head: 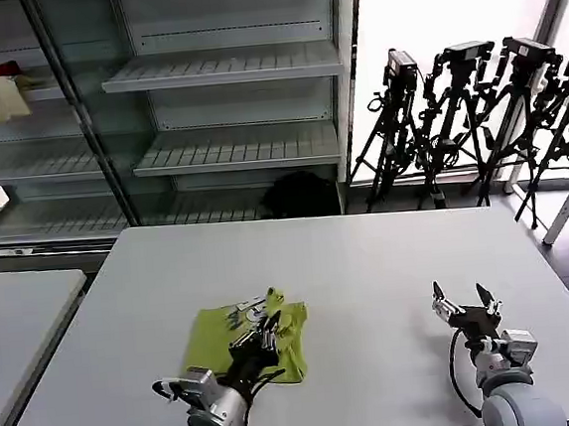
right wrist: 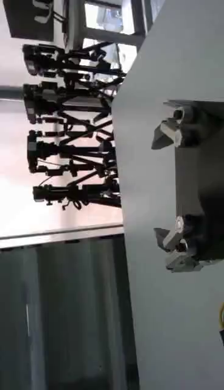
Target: Fold and organize the clothes.
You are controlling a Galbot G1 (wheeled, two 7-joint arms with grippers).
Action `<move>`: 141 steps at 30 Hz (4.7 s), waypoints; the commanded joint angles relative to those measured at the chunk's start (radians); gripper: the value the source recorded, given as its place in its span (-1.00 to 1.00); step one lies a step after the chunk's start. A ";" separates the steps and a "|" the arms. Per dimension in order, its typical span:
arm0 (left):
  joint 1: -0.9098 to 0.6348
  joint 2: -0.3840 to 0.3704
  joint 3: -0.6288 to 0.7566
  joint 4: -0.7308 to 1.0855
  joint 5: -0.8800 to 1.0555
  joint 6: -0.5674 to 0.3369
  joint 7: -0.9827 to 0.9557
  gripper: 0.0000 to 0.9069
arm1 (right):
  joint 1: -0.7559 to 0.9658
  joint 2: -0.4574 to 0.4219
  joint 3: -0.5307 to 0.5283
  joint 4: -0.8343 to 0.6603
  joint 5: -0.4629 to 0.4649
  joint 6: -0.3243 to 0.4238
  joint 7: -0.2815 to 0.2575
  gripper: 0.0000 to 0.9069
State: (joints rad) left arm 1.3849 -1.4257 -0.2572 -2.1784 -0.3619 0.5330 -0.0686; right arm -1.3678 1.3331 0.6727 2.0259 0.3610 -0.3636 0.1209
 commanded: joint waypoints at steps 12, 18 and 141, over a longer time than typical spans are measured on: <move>-0.025 -0.116 0.115 0.145 0.072 0.006 -0.064 1.00 | 0.025 -0.001 -0.015 0.052 -0.015 -0.023 -0.015 1.00; -0.003 -0.077 0.045 0.033 0.047 -0.033 -0.052 1.00 | 0.021 -0.003 -0.019 0.044 -0.022 -0.021 -0.016 1.00; -0.192 0.047 0.146 0.164 0.453 -0.068 0.071 1.00 | 0.000 0.000 -0.034 -0.014 -0.020 0.038 -0.007 1.00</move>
State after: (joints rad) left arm 1.3092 -1.3084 -0.3965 -2.0789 0.2586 0.3131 0.1034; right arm -1.3678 1.3327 0.6448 2.0075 0.3413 -0.3208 0.1152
